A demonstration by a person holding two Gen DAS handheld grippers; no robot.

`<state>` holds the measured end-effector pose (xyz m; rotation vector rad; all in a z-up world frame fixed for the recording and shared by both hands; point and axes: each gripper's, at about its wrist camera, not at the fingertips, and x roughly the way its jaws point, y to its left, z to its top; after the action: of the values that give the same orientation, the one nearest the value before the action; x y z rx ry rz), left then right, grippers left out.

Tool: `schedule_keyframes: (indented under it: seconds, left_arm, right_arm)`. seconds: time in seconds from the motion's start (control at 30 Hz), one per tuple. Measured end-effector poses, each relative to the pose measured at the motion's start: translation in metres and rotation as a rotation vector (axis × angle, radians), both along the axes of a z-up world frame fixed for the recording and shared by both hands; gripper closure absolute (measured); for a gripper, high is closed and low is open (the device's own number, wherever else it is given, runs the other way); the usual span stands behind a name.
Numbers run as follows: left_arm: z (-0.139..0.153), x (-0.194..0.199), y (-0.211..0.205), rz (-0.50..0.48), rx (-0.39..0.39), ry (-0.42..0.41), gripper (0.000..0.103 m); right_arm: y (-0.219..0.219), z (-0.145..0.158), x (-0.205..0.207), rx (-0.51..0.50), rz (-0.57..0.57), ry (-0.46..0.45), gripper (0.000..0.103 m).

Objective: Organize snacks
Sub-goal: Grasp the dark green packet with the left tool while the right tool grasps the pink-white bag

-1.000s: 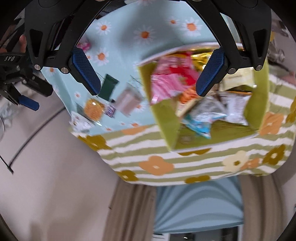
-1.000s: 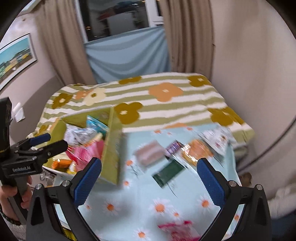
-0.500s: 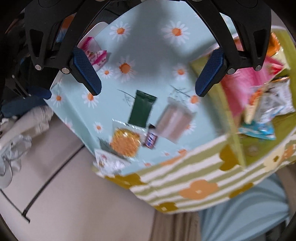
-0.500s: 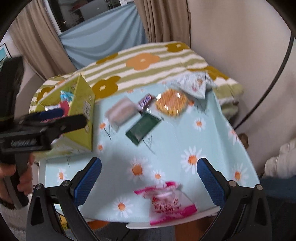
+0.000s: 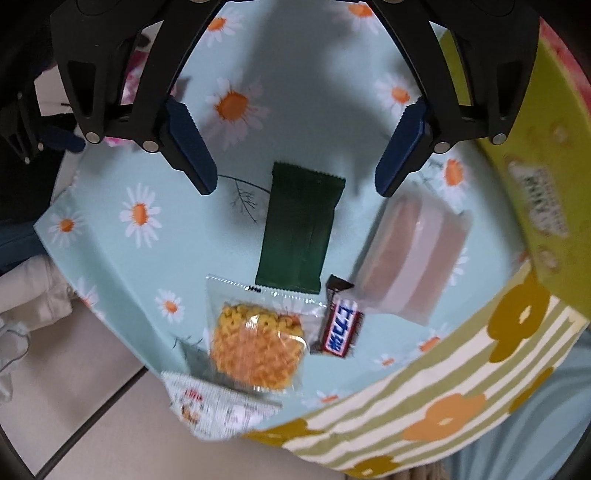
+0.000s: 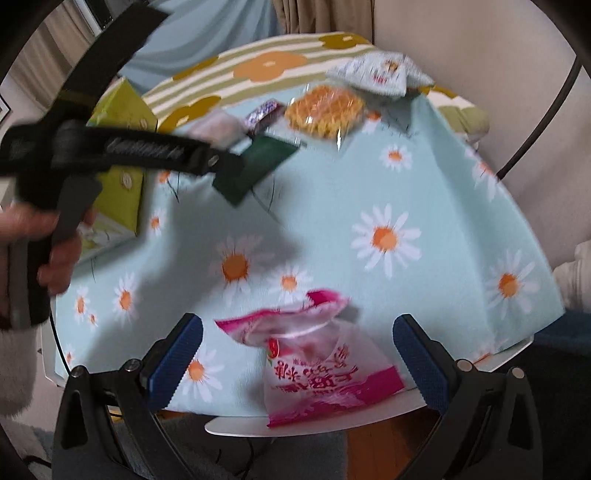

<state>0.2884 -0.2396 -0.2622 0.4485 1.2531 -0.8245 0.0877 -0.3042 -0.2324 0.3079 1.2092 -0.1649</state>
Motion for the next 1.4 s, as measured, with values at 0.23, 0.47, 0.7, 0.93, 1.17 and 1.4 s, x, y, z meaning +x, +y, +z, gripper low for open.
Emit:
schedule_keyframes:
  seconds: [0.23,0.47,0.7,0.93,1.17,1.4]
  left_arm:
    - [-0.030,0.012,-0.022,-0.056,0.041,0.007,0.032]
    - [-0.036,0.015,-0.032,-0.080,0.056,-0.031,0.044]
    - [-0.034,0.011,-0.033,-0.135,0.070,-0.081,0.062]
    - [-0.029,0.009,-0.031,-0.124,0.057,-0.075,0.062]
    - [-0.016,0.009,-0.025,-0.102,0.036,-0.082,0.062]
    - [0.006,0.005,-0.017,-0.071,0.000,-0.099,0.062]
  right_arm:
    - [0.010,-0.026,-0.003,-0.015,0.011,0.069,0.000]
    - [0.009,-0.034,-0.004,-0.061,0.023,0.098,0.000]
    - [0.002,-0.040,-0.005,-0.071,0.028,0.110,0.000]
    - [0.009,-0.047,0.001,-0.092,0.053,0.133,0.000]
    - [0.025,-0.049,0.009,-0.108,0.091,0.127,0.033]
    - [0.016,-0.031,0.014,-0.068,0.052,0.069,0.048]
